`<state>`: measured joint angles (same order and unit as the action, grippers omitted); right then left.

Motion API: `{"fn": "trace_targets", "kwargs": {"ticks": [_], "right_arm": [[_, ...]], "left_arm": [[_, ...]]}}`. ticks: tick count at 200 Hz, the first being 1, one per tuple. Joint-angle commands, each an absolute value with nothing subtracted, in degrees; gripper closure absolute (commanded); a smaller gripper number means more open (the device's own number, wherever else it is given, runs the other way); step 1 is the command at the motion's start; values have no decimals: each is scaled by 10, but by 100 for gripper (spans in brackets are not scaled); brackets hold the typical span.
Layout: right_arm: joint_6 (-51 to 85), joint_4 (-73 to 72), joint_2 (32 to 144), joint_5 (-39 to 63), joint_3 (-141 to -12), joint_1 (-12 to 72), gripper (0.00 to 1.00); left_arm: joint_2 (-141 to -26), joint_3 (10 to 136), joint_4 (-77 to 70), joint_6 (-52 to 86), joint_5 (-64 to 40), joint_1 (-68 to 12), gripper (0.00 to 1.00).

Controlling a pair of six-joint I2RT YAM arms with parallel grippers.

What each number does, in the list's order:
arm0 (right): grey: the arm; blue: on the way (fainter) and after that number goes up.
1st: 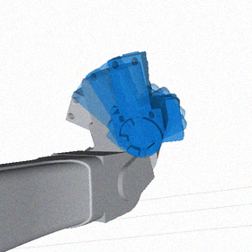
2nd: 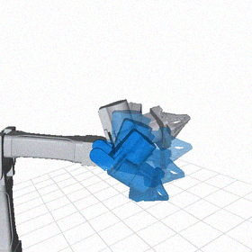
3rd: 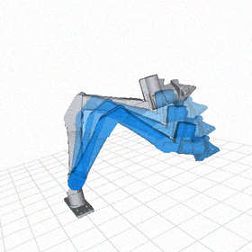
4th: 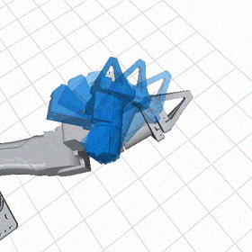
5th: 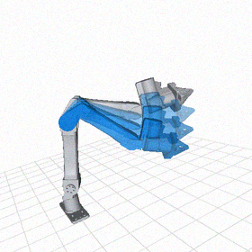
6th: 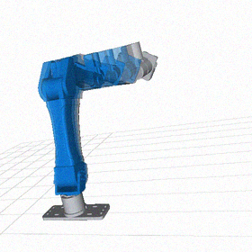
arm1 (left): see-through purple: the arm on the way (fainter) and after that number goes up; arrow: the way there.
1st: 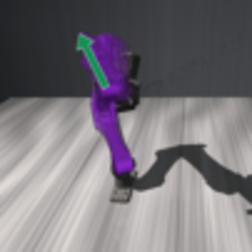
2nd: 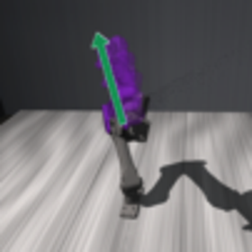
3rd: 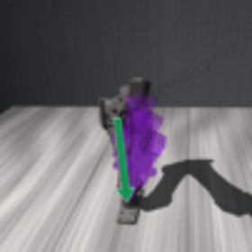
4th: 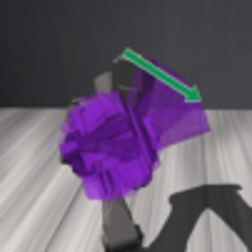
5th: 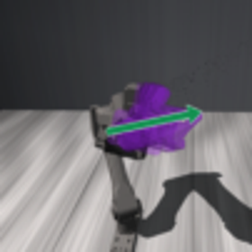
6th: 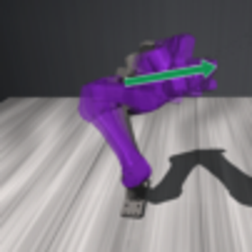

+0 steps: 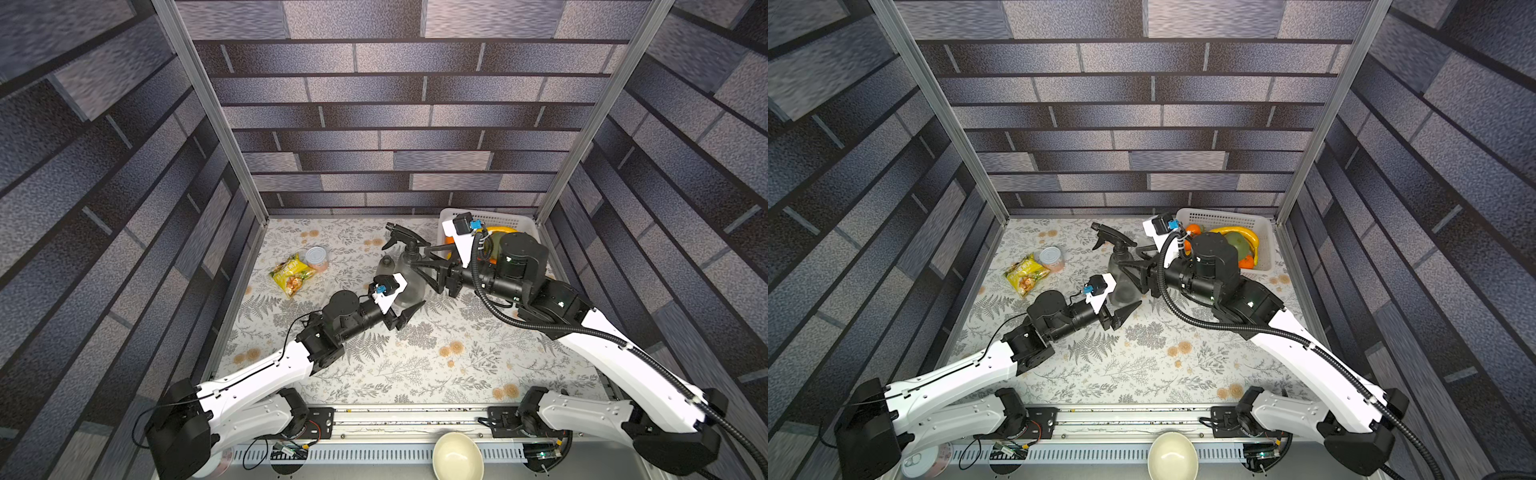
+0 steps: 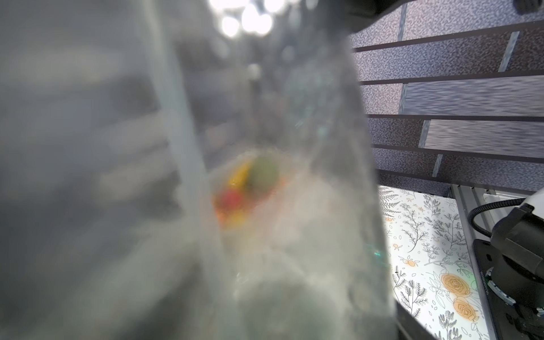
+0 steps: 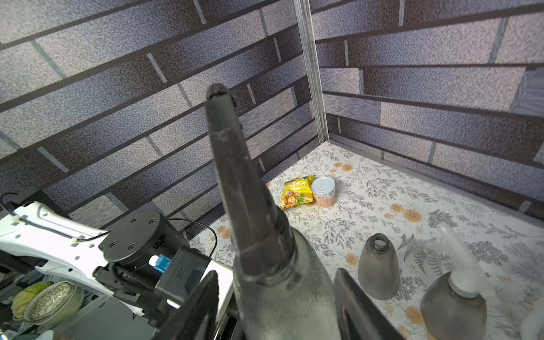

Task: Attach spray nozzles to spray bottles
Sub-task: Screw the spray nozzle on the spray bottle.

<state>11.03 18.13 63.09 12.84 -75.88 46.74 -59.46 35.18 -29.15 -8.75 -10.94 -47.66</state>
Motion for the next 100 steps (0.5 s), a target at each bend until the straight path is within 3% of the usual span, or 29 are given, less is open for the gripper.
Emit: {"fn": "trace_targets", "kwargs": {"ticks": [1,31,100], "right_arm": [[71,212,636,163,-780,457,43],[54,212,665,185,-814,442,54],[67,196,697,207,-824,437,54]], "left_arm": [[-586,348,-312,-96,-122,-479,24],[-586,350,-308,-93,-125,-479,24],[-586,352,-304,-94,-131,-479,24]]}}
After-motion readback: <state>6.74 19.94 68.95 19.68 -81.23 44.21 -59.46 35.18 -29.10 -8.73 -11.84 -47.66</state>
